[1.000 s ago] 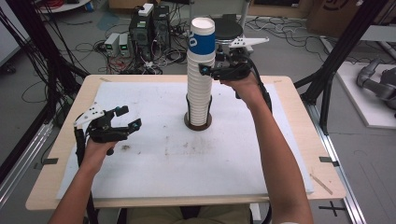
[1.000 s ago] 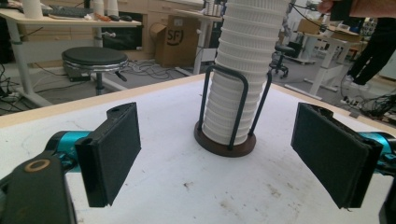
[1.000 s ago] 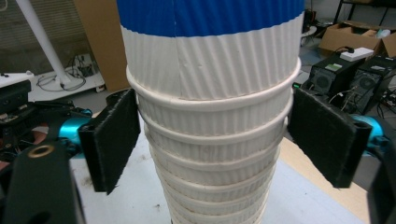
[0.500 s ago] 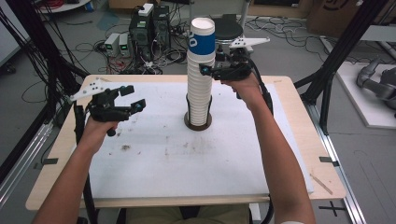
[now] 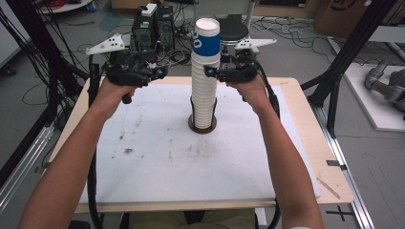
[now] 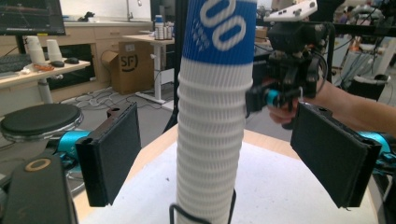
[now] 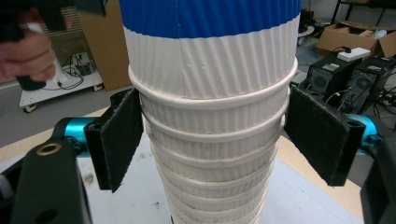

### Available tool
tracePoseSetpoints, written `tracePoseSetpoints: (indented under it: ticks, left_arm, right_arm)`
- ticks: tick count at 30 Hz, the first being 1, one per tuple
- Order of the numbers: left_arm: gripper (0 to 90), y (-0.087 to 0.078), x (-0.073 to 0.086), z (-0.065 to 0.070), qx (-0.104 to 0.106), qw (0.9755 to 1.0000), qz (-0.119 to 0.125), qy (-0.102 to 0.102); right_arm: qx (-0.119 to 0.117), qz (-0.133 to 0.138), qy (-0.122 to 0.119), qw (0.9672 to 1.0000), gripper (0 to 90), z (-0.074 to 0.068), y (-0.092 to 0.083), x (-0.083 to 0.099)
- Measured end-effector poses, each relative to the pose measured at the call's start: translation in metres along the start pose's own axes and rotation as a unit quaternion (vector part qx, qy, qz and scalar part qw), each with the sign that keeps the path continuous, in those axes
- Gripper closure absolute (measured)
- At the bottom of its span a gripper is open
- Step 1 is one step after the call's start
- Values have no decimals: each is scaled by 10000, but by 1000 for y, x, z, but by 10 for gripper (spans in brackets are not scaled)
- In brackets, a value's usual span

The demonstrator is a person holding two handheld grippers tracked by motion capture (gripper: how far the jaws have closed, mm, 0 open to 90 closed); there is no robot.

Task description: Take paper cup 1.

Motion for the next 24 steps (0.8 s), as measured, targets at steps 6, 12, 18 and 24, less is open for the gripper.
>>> tracePoseSetpoints:
  ticks: [6,12,18,24]
  left_arm:
    - [159,25,-30,6,130,9998,-21,125]
    - [159,51,-45,15,231,9994,-133,228]
    - [159,77,-54,25,351,9987,-216,285]
    - [159,101,-58,28,260,9986,-344,308]
  right_arm:
    - [8,11,24,10000,209,-1,0,0]
    - [9,47,-4,10000,209,0,0,0]
    - [14,26,-19,10000,209,0,-1,0]
    - [5,6,-17,10000,211,-2,-2,1]
Point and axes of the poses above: each handheld gripper's, and its own axes: y roughly forward along the jaws, x roughly out of its underside, z roughly to its right, the point moved 10 cm from there along y, roughly forward along the jaws, and after that the axes turned 7 degrees about -x, right-handed, at the moved point
